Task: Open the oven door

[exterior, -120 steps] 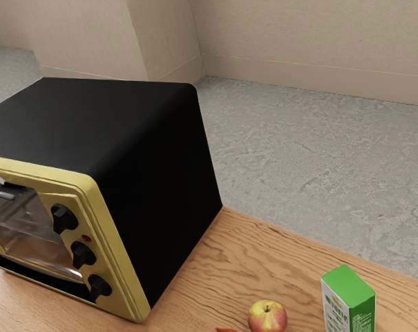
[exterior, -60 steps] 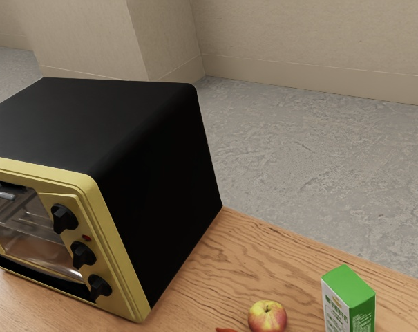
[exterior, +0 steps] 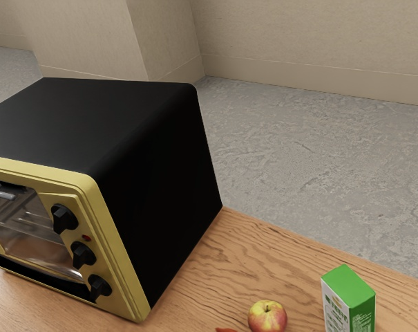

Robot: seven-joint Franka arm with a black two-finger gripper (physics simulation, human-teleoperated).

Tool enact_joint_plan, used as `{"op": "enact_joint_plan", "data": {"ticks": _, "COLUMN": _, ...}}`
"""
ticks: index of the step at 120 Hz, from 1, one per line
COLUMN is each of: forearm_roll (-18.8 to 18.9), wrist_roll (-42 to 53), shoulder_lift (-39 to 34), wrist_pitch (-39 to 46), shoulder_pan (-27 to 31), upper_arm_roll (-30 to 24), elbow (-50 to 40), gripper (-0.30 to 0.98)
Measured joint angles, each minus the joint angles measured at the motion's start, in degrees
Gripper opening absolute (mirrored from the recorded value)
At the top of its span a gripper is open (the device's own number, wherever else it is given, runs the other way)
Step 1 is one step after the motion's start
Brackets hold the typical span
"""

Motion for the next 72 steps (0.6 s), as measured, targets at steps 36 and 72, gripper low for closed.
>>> {"op": "enact_joint_plan", "data": {"ticks": 36, "forearm_roll": -1.00, "wrist_roll": 0.96, "shoulder_lift": -1.33, "wrist_pitch": 2.37, "shoulder_pan": 1.14, "upper_arm_roll": 0.02, "elbow": -3.60, "gripper": 0.68}}
{"op": "enact_joint_plan", "data": {"ticks": 72, "forearm_roll": -1.46, "wrist_roll": 1.45, "shoulder_lift": -14.65, "wrist_pitch": 3.21, "shoulder_pan": 2.42, "upper_arm_roll": 0.91, "elbow": -15.09, "gripper": 0.68}}
